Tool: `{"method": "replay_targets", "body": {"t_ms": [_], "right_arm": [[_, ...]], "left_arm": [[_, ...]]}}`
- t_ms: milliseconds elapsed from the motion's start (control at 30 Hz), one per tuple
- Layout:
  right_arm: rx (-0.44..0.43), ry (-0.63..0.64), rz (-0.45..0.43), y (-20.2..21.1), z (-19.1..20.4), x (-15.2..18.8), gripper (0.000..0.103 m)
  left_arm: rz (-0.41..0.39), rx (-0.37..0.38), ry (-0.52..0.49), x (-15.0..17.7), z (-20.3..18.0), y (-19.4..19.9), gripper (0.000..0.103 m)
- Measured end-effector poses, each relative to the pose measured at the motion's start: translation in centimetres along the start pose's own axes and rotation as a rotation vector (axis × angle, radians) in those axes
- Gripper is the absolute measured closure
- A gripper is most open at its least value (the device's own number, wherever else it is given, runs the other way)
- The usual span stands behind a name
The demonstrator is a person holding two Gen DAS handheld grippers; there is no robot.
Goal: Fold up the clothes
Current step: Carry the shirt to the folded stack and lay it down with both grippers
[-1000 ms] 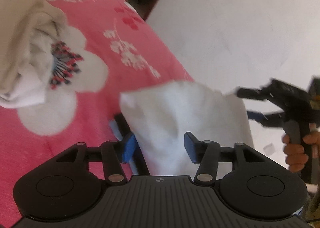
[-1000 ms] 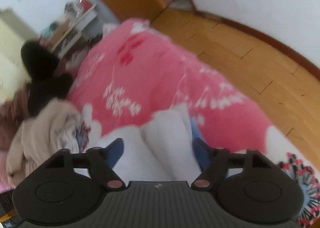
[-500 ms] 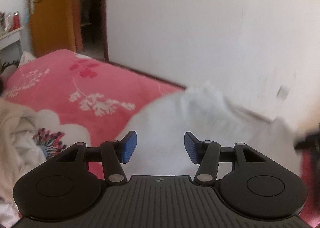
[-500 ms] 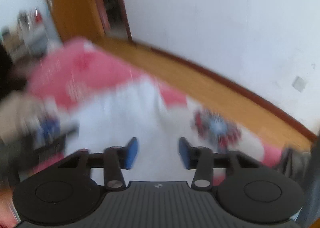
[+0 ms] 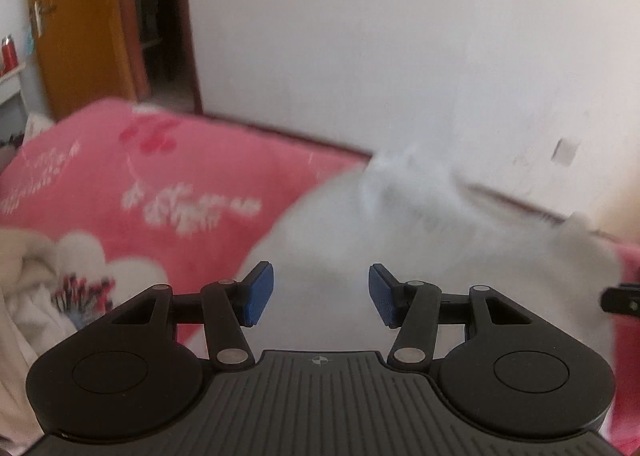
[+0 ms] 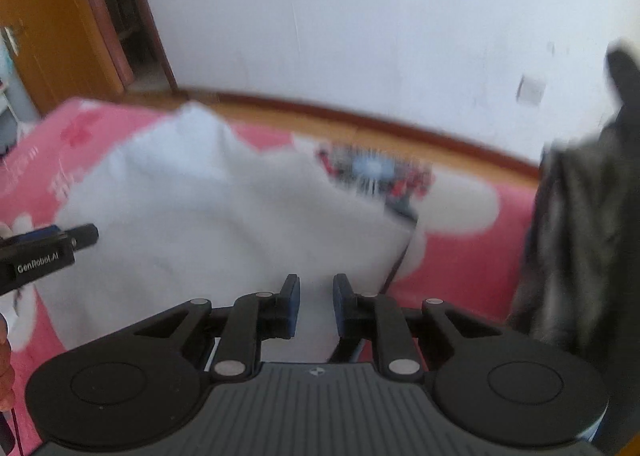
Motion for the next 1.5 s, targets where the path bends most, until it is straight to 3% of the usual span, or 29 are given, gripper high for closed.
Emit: {"method": "replay_targets", "body": {"t_ms": [100,233,300,400,567,767,833,933,967,1033,1167,1300,1400,1500], "right_arm": [[-0.022,0.025,-0.066,0.6,0.2,-1.2,0.084],[-0.021,0.021,-0.075,-3.2,-0.6,-1.8,0.084],[-0.014,0.013,-0.053,-4.5,-1.1,-1.5,0.084],[-0.018,0.002,-0.045,-5.1,-1.4,-1.0,0.084],[-0.067,-0.01,-0.117,-1.8,-1.9,-1.0,0.083],[-0.059,0.007,-0.058,-3.5,-1.8,-0.3,0.083],[-0.054,-0.009,-0.044,-4.0,-2.1,0.1,0.083],[-0.097,0.001,-0.103,-1.0,-1.9,0.5,0.082],[-0.117,0.022,-0.112,0.1,-1.5,1.2,0.082],[-0.156,0.065,-0.128,2.4,-0.7,2.4,0.082],[-0.202,0.183,-0.045,5.0,2.2,6.7,0.082],[-0.173,0.238,0.008,4.9,4.7,9.6,0.082],[-0.086,0.22,0.053,3.4,5.4,10.8,0.082],[-0.031,0.169,0.02,5.4,5.9,10.8,0.082]], "left_arm": [[-0.03,0.047,-0.045,-1.3,-1.3,-0.4,0.048],[0.013,0.069,-0.075,-2.2,-3.2,-4.1,0.048],[0.079,0.019,-0.065,-1.7,-3.3,-6.7,0.048],[0.087,-0.006,-0.048,-1.7,-2.8,-7.3,0.048],[0.028,0.018,-0.029,-2.8,-2.2,-5.7,0.047],[0.099,-0.029,0.036,-3.3,-1.2,-8.4,0.047],[0.058,-0.023,0.075,-4.3,-0.4,-7.0,0.047],[-0.055,0.008,0.127,-5.1,1.0,-2.6,0.043],[-0.061,0.025,0.134,-4.9,1.6,-1.3,0.038],[-0.036,0.055,0.111,-3.7,2.4,0.7,0.037],[0.063,0.096,-0.078,1.2,3.1,2.7,0.037],[0.138,0.105,-0.235,4.9,3.1,0.9,0.037],[0.114,0.113,-0.199,5.3,4.1,0.3,0.037],[0.084,0.138,-0.147,5.0,5.1,2.0,0.037]]}}
Point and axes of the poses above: each gripper's, at about its wrist camera, not at the fingertips, and y roughly against the way its jaws point, z to its left, x to its underside, the point moved 2 cm from there along -y, roughly the way its jaws point, and after that the axes turned 4 degrees about z, right-handed, at the moved point
